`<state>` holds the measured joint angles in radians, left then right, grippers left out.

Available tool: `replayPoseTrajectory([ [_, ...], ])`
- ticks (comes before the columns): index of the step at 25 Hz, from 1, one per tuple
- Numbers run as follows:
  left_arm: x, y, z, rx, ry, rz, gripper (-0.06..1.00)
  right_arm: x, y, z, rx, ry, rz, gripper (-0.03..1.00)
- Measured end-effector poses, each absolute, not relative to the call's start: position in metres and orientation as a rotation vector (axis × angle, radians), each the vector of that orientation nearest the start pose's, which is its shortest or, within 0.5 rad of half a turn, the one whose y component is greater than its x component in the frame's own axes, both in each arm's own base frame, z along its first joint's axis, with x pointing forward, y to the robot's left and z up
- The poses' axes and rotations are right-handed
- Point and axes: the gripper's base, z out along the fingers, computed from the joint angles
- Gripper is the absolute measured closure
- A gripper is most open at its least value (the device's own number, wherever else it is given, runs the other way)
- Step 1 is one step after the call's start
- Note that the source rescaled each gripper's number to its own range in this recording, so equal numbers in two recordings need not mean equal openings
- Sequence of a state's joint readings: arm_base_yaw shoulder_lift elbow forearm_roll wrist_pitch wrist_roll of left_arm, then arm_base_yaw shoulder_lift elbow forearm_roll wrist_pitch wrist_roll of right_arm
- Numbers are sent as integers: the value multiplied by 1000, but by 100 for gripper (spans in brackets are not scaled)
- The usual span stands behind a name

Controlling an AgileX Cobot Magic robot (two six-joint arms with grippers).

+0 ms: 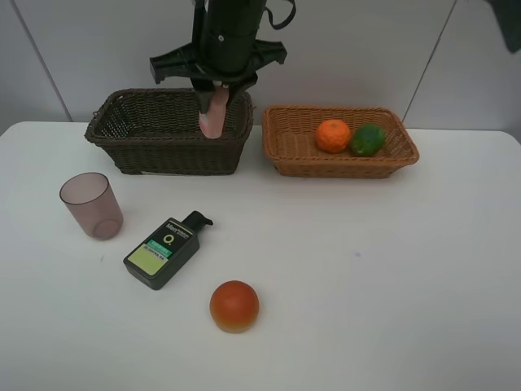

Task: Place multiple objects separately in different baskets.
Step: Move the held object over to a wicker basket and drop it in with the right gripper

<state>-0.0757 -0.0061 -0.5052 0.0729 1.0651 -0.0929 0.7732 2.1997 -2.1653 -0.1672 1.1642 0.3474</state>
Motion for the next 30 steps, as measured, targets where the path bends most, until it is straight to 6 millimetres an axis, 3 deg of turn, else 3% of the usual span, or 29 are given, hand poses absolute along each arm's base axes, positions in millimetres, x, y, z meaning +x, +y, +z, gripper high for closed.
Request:
replayPoseTrajectory([
  [13,-6,7,278,-22,2035,-15,-1,419,336,254,-555,2236,241,96],
  [18,-6,7,278,-22,2035,-15,-1,434,331,229,-545,2250,224,96],
  [30,-6,7,278,-22,2035,-15,-1,443,335,173,-571,2325,187,96],
])
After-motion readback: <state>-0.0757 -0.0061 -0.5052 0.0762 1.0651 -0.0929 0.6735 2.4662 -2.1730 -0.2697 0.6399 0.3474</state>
